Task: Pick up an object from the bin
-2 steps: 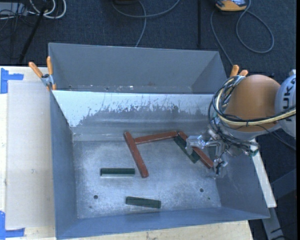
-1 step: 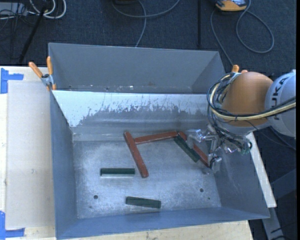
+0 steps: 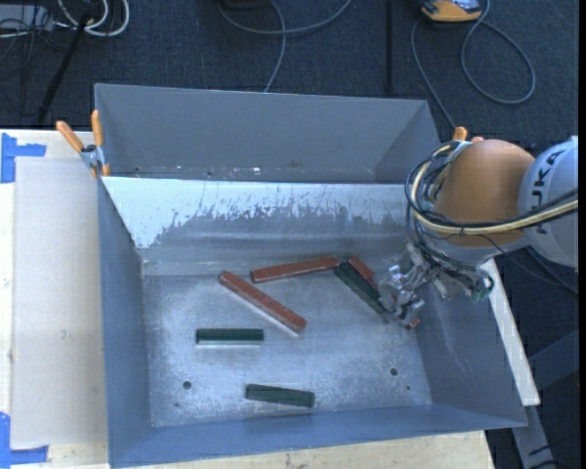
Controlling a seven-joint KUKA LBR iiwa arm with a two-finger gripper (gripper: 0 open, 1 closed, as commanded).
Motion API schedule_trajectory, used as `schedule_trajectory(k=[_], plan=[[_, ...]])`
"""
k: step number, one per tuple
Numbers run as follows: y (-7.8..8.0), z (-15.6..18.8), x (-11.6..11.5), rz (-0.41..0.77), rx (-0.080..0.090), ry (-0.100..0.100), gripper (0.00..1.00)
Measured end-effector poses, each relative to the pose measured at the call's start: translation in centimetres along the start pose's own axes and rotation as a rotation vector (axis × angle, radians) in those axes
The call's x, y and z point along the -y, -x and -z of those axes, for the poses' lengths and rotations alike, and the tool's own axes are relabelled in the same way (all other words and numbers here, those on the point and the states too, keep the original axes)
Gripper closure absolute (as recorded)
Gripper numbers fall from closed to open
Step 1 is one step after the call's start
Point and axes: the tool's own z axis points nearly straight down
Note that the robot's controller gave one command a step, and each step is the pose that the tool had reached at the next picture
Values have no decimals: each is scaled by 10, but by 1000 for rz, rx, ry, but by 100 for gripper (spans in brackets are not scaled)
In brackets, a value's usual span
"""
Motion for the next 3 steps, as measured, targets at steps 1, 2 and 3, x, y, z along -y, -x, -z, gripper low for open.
schedule_trajectory(k=[1, 2, 3], plan=[[11, 45, -42, 24, 4, -1, 100], [10, 42, -40, 21, 3, -1, 0], [54, 52, -135, 66, 5, 2, 0]])
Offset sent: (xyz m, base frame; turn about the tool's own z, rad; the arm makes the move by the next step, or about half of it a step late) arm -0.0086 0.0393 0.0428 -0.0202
